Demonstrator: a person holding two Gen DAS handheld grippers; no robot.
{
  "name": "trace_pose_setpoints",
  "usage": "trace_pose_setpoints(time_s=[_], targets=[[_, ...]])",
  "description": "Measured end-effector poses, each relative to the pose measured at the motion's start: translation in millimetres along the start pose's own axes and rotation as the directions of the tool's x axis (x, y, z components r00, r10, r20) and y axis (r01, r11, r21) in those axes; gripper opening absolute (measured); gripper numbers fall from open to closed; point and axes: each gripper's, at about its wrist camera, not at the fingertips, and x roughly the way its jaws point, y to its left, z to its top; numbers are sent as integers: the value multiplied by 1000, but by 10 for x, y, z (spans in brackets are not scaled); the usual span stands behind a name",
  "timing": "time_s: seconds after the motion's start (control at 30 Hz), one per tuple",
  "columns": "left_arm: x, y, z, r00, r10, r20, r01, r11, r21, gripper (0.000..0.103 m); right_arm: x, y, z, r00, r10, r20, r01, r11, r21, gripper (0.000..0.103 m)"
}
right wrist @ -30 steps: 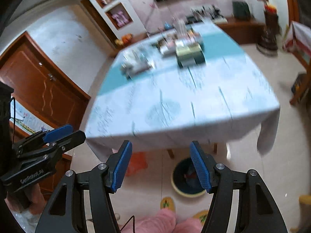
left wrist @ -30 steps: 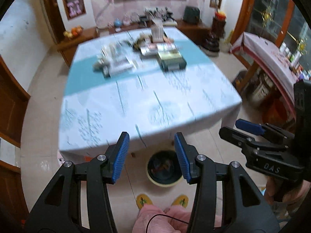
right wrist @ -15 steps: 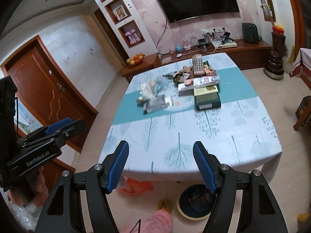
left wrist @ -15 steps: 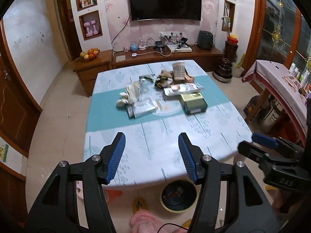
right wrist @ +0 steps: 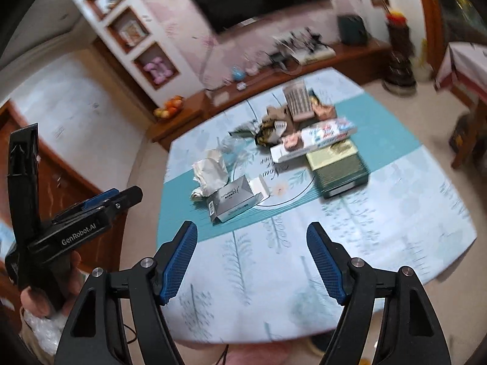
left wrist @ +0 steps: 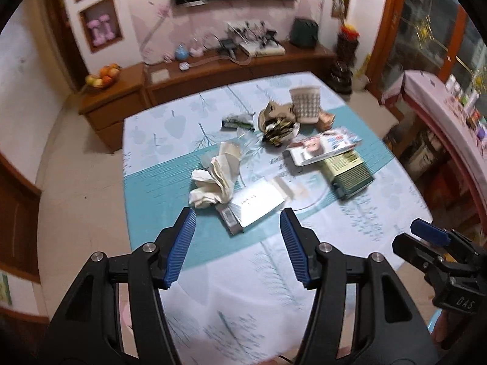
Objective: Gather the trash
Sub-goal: 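Grasp the white tissues with the left tool while the right grasps the silver earplug box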
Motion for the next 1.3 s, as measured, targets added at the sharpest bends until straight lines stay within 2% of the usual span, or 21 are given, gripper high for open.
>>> trace_pose_setpoints(time_s=[0.2,0.3,0.57,0.63,0.77,0.8,0.83,0.93,1.03,1.2,1.3], targets=[[998,260,271,992,-59,-114,68,995,74,55,723,206,125,998,-56,-39,60,993,102,75],[1410,260,315,983,-83,-161,100,990,96,55,1039,234,182,994,-87,-60,95,983,156,75],[2108,198,358,967,-71,-243,101,989,112,54,1539,214,275,987,-122,-101,143,960,239,75],[2189,231,362,963,-84,-254,111,989,93,38,1661,223,298,986,-124,-115,149,957,248,75],[2272,348,352,950,-158,-269,176,984,43,18,1859,246,327,983,-121,-139,154,954,258,75],[2257,365,349,948,-175,-264,192,981,40,8,1908,253,333,982,-119,-145,154,953,262,75],[2239,388,341,948,-186,-259,203,979,38,4,1980,262,339,981,-116,-155,155,951,269,75],[2156,466,324,955,-183,-231,196,980,34,2,2122,271,342,977,-111,-184,161,945,284,77],[2058,599,323,959,-192,-210,196,981,0,2,2262,295,339,972,-116,-203,174,939,297,87],[1865,834,312,973,-159,-169,156,987,-31,2,2545,314,360,958,-138,-250,221,913,342,88],[1799,951,291,974,-155,-163,149,988,-49,2,2726,334,377,948,-156,-276,257,888,382,89]])
